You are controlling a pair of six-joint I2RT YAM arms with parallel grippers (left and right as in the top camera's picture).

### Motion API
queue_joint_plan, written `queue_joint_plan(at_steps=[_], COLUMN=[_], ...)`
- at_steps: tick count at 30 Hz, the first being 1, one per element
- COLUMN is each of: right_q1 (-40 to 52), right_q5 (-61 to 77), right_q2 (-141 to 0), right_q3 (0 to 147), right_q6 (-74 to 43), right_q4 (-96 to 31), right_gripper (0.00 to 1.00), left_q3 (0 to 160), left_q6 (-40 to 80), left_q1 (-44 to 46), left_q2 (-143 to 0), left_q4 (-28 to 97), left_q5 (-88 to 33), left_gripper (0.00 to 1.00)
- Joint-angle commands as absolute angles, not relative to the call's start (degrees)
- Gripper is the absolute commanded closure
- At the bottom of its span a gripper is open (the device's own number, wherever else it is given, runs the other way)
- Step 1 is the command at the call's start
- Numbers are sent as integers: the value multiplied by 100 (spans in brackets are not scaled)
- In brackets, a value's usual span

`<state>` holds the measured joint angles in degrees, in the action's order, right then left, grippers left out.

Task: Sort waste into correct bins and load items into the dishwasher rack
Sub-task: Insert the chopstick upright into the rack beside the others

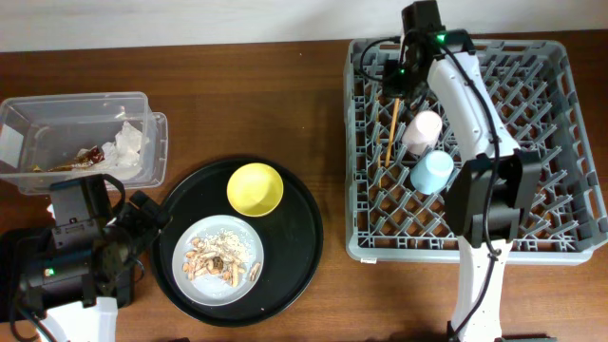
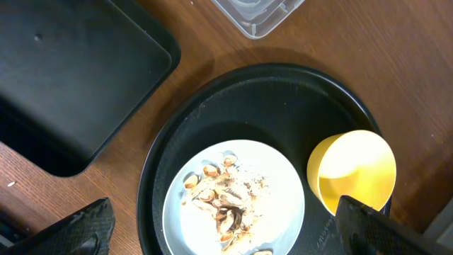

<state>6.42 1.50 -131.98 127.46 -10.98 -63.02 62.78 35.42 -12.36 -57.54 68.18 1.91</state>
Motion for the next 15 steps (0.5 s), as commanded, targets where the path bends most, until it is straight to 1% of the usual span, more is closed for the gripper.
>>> queue_joint_plan(at_steps=[1, 4, 9, 12, 15], right_q1=[674, 676, 679, 679, 676], right_q5=[84, 126, 128, 650, 731], right_q2=[-12822, -12818, -12842, -12842, -12866], right_q3=[13609, 14114, 14038, 14038, 14038], right_q6=[-1146, -1114, -967, -777, -812], right_q4=[-6790, -7293, -7640, -7878, -8020], right_gripper=[96, 96, 96, 96, 96], left_q3=[6316, 6316, 6316, 6316, 6316], left_q6=[3535, 3535, 3535, 3535, 3535], left_q1=[-1267, -1264, -1267, -1267, -1264], left_q2=[-5741, -5741, -5741, -5741, -5741], left_q4=[6823, 6823, 6825, 6823, 6825], left_q5=[169, 169, 169, 167, 169], left_gripper=[1, 1, 1, 1, 1])
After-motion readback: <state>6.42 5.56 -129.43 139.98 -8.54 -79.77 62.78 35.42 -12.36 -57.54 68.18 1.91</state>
